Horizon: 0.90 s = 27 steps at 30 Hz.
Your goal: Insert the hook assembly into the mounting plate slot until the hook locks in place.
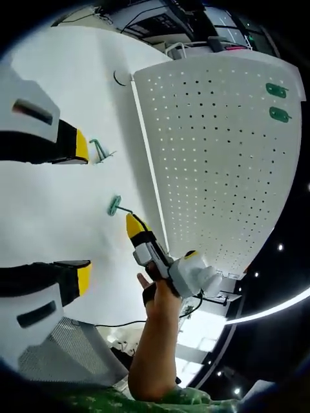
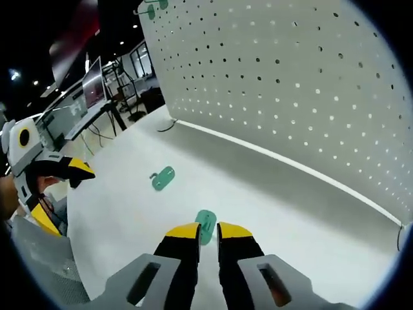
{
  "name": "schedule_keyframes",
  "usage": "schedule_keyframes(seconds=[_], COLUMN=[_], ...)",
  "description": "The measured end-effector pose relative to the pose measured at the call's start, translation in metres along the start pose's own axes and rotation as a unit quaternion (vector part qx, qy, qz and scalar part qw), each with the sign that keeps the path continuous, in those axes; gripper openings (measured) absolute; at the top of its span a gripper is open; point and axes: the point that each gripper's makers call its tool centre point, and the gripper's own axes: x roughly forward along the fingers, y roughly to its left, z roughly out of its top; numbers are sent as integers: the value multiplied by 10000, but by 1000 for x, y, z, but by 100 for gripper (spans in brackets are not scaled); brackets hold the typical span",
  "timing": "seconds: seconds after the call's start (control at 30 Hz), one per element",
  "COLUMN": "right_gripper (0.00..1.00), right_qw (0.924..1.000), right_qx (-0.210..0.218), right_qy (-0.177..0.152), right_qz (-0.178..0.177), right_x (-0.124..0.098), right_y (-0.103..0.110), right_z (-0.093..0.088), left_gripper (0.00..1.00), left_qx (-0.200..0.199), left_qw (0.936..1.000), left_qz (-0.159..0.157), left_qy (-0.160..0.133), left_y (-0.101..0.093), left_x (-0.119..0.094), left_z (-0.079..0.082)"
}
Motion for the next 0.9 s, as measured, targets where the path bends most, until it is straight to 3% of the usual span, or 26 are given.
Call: schedule_keyframes(seconds=[0.9], right_gripper=[2], right_qw=[9999], right_qx=[-171], right_qy=[-5], right_qz=[6], right_x=[-1], right_y=[-2], right_z=[1], left_gripper=[59], left_qx=[29], left_qw=[10000], left_qz=[-62], left_qy=[28], left_y=[-3], left_x=[1], left_z=[0])
